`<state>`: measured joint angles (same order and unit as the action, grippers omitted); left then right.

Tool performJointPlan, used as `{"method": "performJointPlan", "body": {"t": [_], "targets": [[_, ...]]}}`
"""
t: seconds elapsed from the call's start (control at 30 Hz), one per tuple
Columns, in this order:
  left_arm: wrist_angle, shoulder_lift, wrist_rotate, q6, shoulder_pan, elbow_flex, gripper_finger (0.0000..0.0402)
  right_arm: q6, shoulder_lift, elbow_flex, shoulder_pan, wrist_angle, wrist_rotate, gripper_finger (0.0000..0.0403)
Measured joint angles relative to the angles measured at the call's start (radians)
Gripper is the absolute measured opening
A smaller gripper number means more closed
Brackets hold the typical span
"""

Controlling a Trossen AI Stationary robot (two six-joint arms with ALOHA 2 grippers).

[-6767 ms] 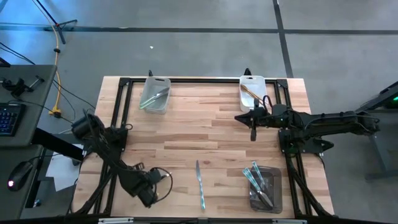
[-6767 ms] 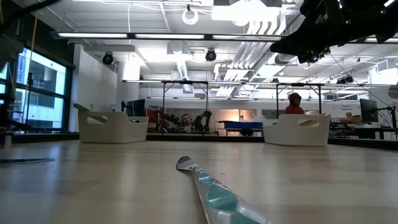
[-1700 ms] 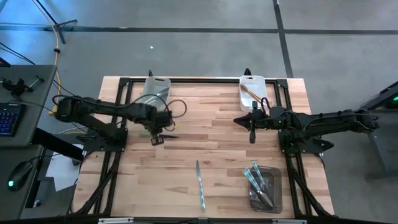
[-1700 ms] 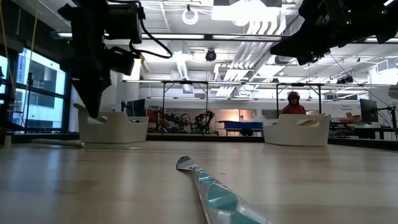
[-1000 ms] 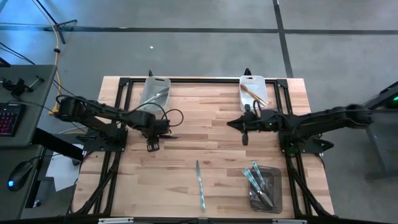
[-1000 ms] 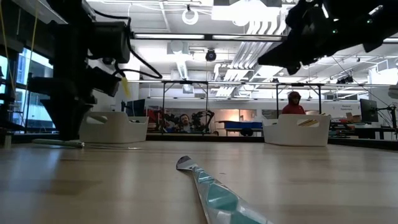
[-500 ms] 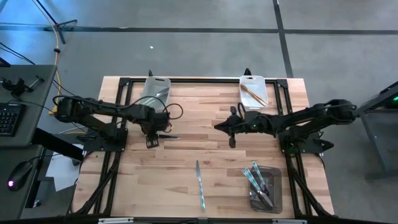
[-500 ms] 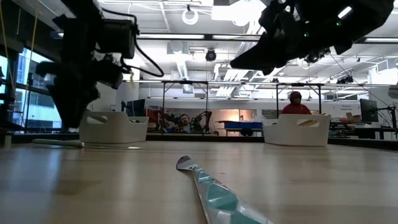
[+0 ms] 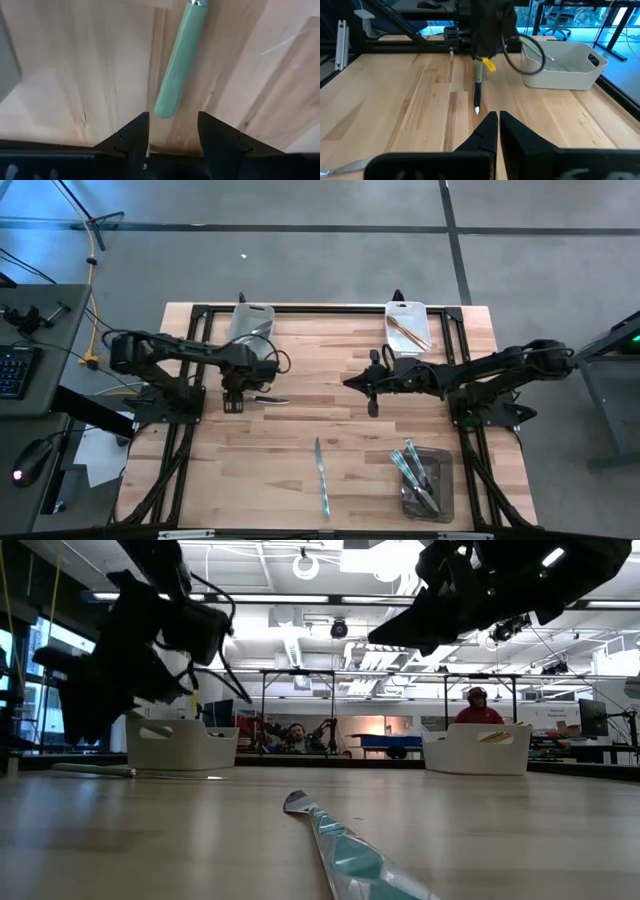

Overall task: Sort silverware by color (type)
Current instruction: Put the green knife into the gray bin

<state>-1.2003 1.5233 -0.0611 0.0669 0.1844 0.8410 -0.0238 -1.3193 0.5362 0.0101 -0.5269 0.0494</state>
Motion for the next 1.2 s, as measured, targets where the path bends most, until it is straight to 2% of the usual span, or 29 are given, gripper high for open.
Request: {"method": "performJointPlan", "body": {"t": [0.3, 0.43, 0.63, 0.87, 1.2], "targets": [[0.059, 0.207, -0.040, 0.043, 0.004, 0.000, 0.0159, -0.003, 0.000, 0.000, 0.000, 0.009, 0.000, 0.0002], [0.086, 0.258, -0.038, 0.050, 0.006, 0.005, 0.0159, -0.003, 0.000, 0.000, 0.000, 0.014, 0.000, 0.0002], [0.097, 0.271, -0.064, 0.063, 0.005, 0.003, 0.0145, -0.003, 0.000, 0.000, 0.000, 0.014, 0.000, 0.0002], [0.097, 0.273, -0.080, 0.098, -0.012, 0.002, 0.0057, -0.003, 0.000, 0.000, 0.000, 0.014, -0.001, 0.0002], [0.057, 0.267, -0.118, 0.118, -0.042, 0.053, 0.0056, -0.003, 0.001, 0.000, 0.000, 0.014, 0.000, 0.0002]]}}
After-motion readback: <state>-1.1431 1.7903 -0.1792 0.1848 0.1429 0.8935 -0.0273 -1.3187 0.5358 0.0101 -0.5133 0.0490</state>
